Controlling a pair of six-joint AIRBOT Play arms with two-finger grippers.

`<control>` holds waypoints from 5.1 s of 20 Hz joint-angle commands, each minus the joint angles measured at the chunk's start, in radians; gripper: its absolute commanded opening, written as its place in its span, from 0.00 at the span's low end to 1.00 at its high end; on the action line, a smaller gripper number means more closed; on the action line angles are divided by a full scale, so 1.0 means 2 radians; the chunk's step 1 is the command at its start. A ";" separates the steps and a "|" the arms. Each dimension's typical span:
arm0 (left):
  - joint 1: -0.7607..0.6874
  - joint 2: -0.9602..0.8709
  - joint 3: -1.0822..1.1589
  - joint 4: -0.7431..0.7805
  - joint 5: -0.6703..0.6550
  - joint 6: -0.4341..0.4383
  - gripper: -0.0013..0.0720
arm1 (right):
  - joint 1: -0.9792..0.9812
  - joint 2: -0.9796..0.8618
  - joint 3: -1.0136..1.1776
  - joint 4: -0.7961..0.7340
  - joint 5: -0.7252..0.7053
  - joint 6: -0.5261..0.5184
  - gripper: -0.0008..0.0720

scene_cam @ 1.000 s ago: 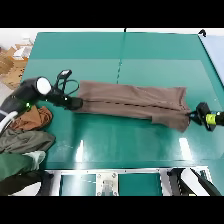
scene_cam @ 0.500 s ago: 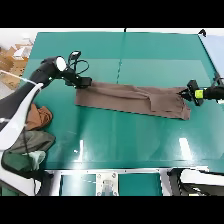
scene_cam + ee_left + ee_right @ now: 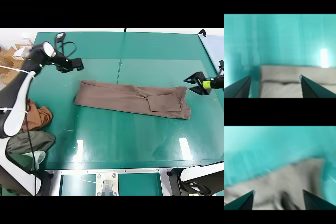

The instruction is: Fold the shirts.

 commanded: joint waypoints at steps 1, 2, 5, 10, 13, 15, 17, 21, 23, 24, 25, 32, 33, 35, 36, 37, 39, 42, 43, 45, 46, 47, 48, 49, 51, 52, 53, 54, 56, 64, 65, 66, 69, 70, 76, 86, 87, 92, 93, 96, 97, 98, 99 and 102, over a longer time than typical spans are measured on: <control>0.028 -0.002 0.035 -0.002 -0.112 -0.002 0.98 | -0.046 -0.022 0.022 -0.039 0.102 -0.047 0.97; 0.028 -0.002 0.034 0.001 -0.125 -0.002 0.82 | -0.056 -0.034 0.022 -0.039 0.118 -0.054 0.97; 0.027 -0.002 0.034 -0.011 -0.140 0.005 0.05 | -0.068 -0.074 0.022 -0.037 0.139 -0.090 0.97; 0.027 -0.004 0.034 -0.058 -0.138 0.035 0.05 | -0.046 -0.128 0.022 -0.010 0.149 -0.145 0.97; 0.027 -0.006 0.033 -0.068 -0.135 0.035 0.05 | -0.014 -0.136 0.023 -0.004 0.145 -0.163 0.96; 0.026 -0.006 0.027 -0.085 -0.133 0.039 0.05 | 0.002 -0.137 0.024 -0.004 0.137 -0.165 0.92; 0.023 -0.006 0.025 -0.095 -0.132 0.043 0.05 | 0.008 -0.137 0.030 -0.003 0.138 -0.166 0.37; -0.010 -0.007 0.014 -0.096 -0.104 0.058 0.05 | 0.014 -0.137 0.047 0.016 0.150 -0.166 0.03; -0.042 -0.013 0.004 -0.097 -0.068 0.062 0.05 | 0.014 -0.136 0.070 0.037 0.162 -0.152 0.03; -0.061 -0.020 0.002 -0.100 -0.046 0.065 0.04 | 0.015 -0.135 0.091 0.045 0.177 -0.141 0.03; -0.085 -0.032 0.002 -0.107 -0.020 0.068 0.04 | 0.018 -0.134 0.114 0.049 0.195 -0.131 0.03; -0.247 -0.119 0.003 -0.232 0.203 0.119 0.05 | 0.079 -0.087 0.264 0.050 0.273 -0.055 0.03; -0.262 -0.129 0.004 -0.239 0.230 0.118 0.05 | 0.091 -0.075 0.271 0.050 0.274 -0.047 0.03; -0.278 -0.152 0.020 -0.258 0.245 0.118 0.05 | 0.118 -0.051 0.272 0.049 0.277 -0.043 0.03; -0.281 -0.165 0.033 -0.265 0.241 0.118 0.04 | 0.131 -0.041 0.272 0.050 0.277 -0.041 0.03; -0.281 -0.180 0.048 -0.270 0.232 0.118 0.04 | 0.142 -0.032 0.272 0.050 0.277 -0.039 0.03; -0.281 -0.203 0.071 -0.287 0.213 0.117 0.04 | 0.159 -0.016 0.273 0.054 0.277 -0.032 0.03; -0.281 -0.212 0.080 -0.295 0.203 0.117 0.05 | 0.173 0.002 0.273 0.075 0.276 -0.031 0.03; -0.279 -0.212 0.081 -0.296 0.192 0.118 0.05 | 0.173 0.005 0.273 0.075 0.274 -0.030 0.03; -0.272 -0.211 0.093 -0.296 0.154 0.124 0.05 | 0.174 0.004 0.271 0.075 0.272 -0.021 0.03; -0.262 -0.210 0.107 -0.294 0.121 0.134 0.05 | 0.174 0.004 0.271 0.075 0.271 -0.021 0.03; -0.245 -0.204 0.120 -0.292 0.079 0.135 0.05 | 0.177 0.004 0.271 0.075 0.266 -0.021 0.03; -0.224 -0.191 0.124 -0.291 0.042 0.135 0.05 | 0.180 0.004 0.271 0.075 0.260 -0.021 0.03; -0.197 -0.172 0.123 -0.285 0.003 0.135 0.05 | 0.185 0.004 0.271 0.075 0.257 -0.019 0.03; -0.136 -0.127 0.123 -0.257 -0.076 0.134 0.05 | 0.208 0.003 0.271 0.075 0.249 -0.015 0.03; -0.106 -0.105 0.123 -0.242 -0.115 0.128 0.04 | 0.225 0.002 0.271 0.075 0.239 -0.007 0.03; -0.073 -0.083 0.123 -0.232 -0.152 0.117 0.05 | 0.247 0.000 0.266 0.075 0.224 -0.006 0.03; -0.043 -0.065 0.123 -0.229 -0.181 0.113 0.05 | 0.272 -0.003 0.260 0.075 0.207 0.000 0.03; 0.015 -0.035 0.123 -0.229 -0.224 0.102 0.05 | 0.336 -0.019 0.247 0.075 0.169 0.017 0.03; 0.121 -0.017 0.100 -0.226 -0.276 0.096 0.05 | 0.610 -0.179 0.241 0.093 -0.166 0.050 0.62; 0.122 -0.017 0.097 -0.219 -0.276 0.097 0.05 | 0.624 -0.190 0.241 0.089 -0.186 0.050 0.74; 0.122 -0.017 0.096 -0.209 -0.277 0.105 0.05 | 0.624 -0.192 0.241 0.068 -0.181 0.060 0.74; 0.122 -0.017 0.096 -0.199 -0.281 0.109 0.05 | 0.551 -0.163 0.241 -0.028 -0.071 0.126 0.74; 0.122 -0.017 0.096 -0.199 -0.281 0.109 0.05 | 0.517 -0.151 0.241 -0.043 -0.031 0.129 0.74; 0.122 -0.017 0.096 -0.160 -0.273 0.108 0.05 | 0.307 -0.121 0.230 -0.049 0.120 0.136 0.74; 0.121 -0.017 0.096 -0.099 -0.269 0.091 0.05 | 0.341 -0.147 0.080 0.056 0.026 0.071 0.86; 0.121 -0.017 0.096 -0.099 -0.269 0.091 0.04 | 0.353 -0.152 0.080 0.065 0.022 0.071 0.86; 0.121 -0.017 0.096 -0.099 -0.275 0.091 0.05 | 0.361 -0.149 0.105 0.088 0.012 0.071 0.03; 0.121 -0.017 0.096 -0.099 -0.277 0.091 0.05 | 0.350 -0.140 0.109 0.088 0.011 0.074 0.03; 0.121 -0.017 0.096 -0.099 -0.281 0.091 0.05 | 0.282 -0.090 0.110 0.067 0.018 0.089 0.03; 0.121 -0.017 0.096 -0.099 -0.282 0.091 0.05 | 0.251 -0.071 0.110 0.049 0.027 0.097 0.03; 0.121 -0.017 0.096 -0.099 -0.282 0.091 0.05 | 0.215 -0.051 0.110 0.025 0.039 0.105 0.03; 0.121 -0.017 0.096 -0.099 -0.282 0.091 0.05 | 0.176 -0.031 0.110 -0.001 0.050 0.113 0.03; 0.121 -0.017 0.096 -0.099 -0.282 0.091 0.05 | 0.060 0.014 0.110 -0.075 0.088 0.130 0.03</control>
